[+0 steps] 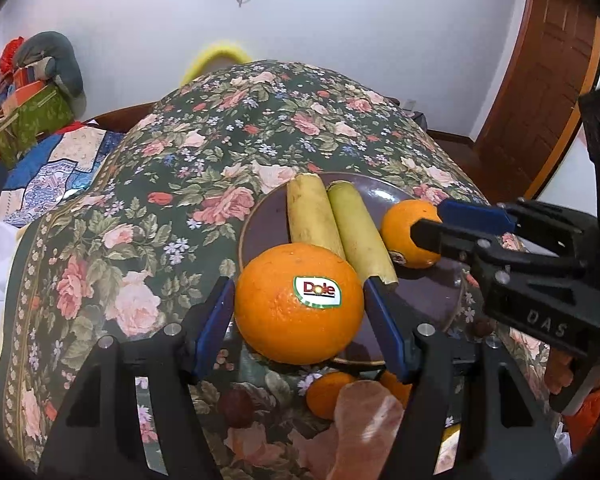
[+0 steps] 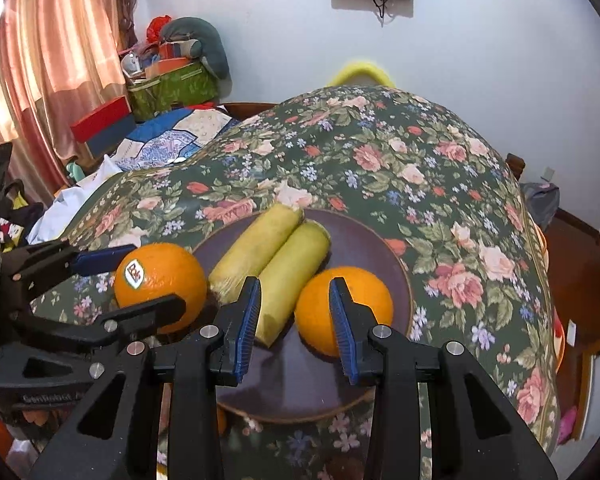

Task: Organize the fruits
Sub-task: 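Set the Dole orange on the plate with left tool while right tool withdraws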

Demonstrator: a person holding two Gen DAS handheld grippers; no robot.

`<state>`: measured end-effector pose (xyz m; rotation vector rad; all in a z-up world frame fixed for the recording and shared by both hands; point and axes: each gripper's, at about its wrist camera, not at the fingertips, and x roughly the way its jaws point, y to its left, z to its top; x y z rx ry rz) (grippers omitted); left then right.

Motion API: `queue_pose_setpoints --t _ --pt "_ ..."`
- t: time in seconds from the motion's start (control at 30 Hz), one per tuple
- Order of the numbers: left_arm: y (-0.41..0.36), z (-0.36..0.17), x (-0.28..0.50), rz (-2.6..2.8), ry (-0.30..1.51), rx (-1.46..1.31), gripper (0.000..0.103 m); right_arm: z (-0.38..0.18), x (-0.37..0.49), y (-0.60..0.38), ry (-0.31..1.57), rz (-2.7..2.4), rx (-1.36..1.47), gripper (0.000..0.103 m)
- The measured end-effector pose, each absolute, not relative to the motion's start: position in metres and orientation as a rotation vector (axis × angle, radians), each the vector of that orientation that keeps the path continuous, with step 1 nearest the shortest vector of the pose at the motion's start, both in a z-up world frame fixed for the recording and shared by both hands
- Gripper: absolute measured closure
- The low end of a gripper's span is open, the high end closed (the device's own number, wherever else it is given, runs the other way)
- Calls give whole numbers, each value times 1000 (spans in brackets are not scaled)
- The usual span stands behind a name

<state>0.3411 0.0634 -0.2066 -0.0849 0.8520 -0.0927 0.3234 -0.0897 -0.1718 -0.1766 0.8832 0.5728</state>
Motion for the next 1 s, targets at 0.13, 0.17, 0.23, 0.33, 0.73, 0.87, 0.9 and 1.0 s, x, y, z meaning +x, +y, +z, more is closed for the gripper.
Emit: queue_pose_setpoints --t 0.13,0.17,0.23,0.33,0.73,0.87,0.9,1.0 --pt "57 -208 345 -85 855 -62 37 -172 317 -99 884 551 -181 71" --pt "57 -208 347 -81 859 -66 37 -173 316 -103 885 547 -178 71" --pt "58 -209 349 -76 864 -79 37 -173 314 -110 890 539 -164 71" --pt "61 -212 354 -68 877 -90 37 -174 312 -119 896 529 -154 71" --pt "54 -215 364 -39 901 -25 36 -178 295 -141 924 509 -132 71" --pt "54 -211 361 -59 920 -36 36 -174 287 -145 925 511 -133 71" --pt "55 -208 357 -70 914 -49 36 -173 286 -145 924 510 -135 71" --pt "53 -197 346 -77 898 -52 36 -171 281 -147 922 510 -135 66"
